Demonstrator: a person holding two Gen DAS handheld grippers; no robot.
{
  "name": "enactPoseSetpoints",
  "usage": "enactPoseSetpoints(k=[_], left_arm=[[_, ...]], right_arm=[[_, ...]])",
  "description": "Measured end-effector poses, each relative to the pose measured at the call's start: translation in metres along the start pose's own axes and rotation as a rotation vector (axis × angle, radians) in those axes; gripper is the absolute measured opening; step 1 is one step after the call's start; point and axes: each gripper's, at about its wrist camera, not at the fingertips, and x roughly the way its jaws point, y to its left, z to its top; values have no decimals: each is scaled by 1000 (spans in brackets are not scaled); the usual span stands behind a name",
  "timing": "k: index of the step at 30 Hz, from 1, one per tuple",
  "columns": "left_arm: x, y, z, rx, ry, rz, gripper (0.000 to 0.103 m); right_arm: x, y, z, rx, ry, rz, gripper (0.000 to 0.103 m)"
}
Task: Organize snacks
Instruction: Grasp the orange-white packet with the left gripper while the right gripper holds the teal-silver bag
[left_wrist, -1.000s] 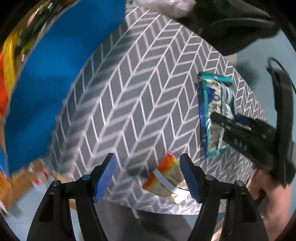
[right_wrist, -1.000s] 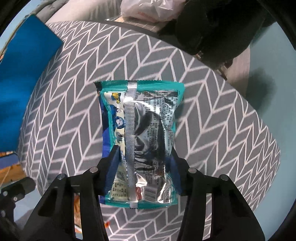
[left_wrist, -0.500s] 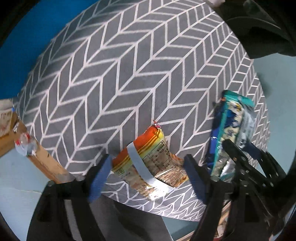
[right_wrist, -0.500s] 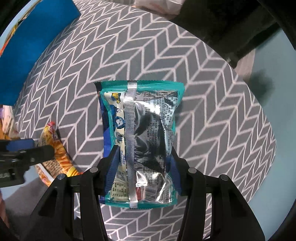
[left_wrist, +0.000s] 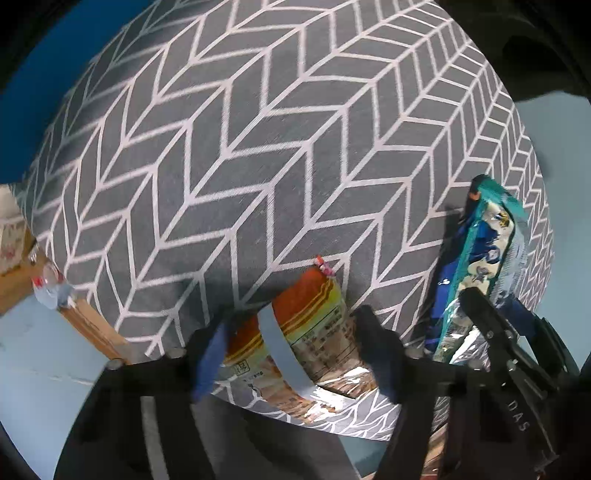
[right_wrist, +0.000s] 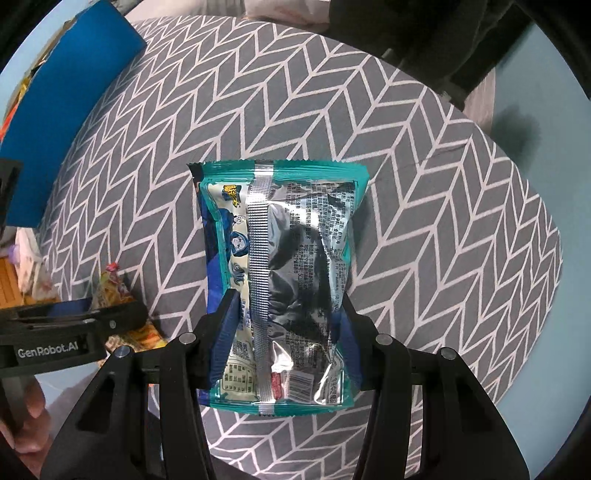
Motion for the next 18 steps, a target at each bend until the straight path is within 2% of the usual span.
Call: enactPoseSetpoints(k=[2,4,7,10,12,14,18], left_arm=[[-1,-7,7,30,4,3,48],[-2,-12,11,65,9,1,43],[-6,-30,17,119,-5,18,38],[-16,-51,21,163,-31,41,38],[-23,-56,21,165,-39,28,45],[-34,-53,24,156,-44,26,69],[-48,-49,14,122,-59,19,73]], right_arm=[[2,4,0,7,-1,2,50],[3,13,-9,27,-2,5,50],[2,5,-22,69,-2,11,50],[-2,-5,-40,116,-5,20,50],[-3,-17,-51,146,-9,30,50],[-5,-23,-64,169,-14,45,50],[-9,-26,-85,168,-17,60,50]])
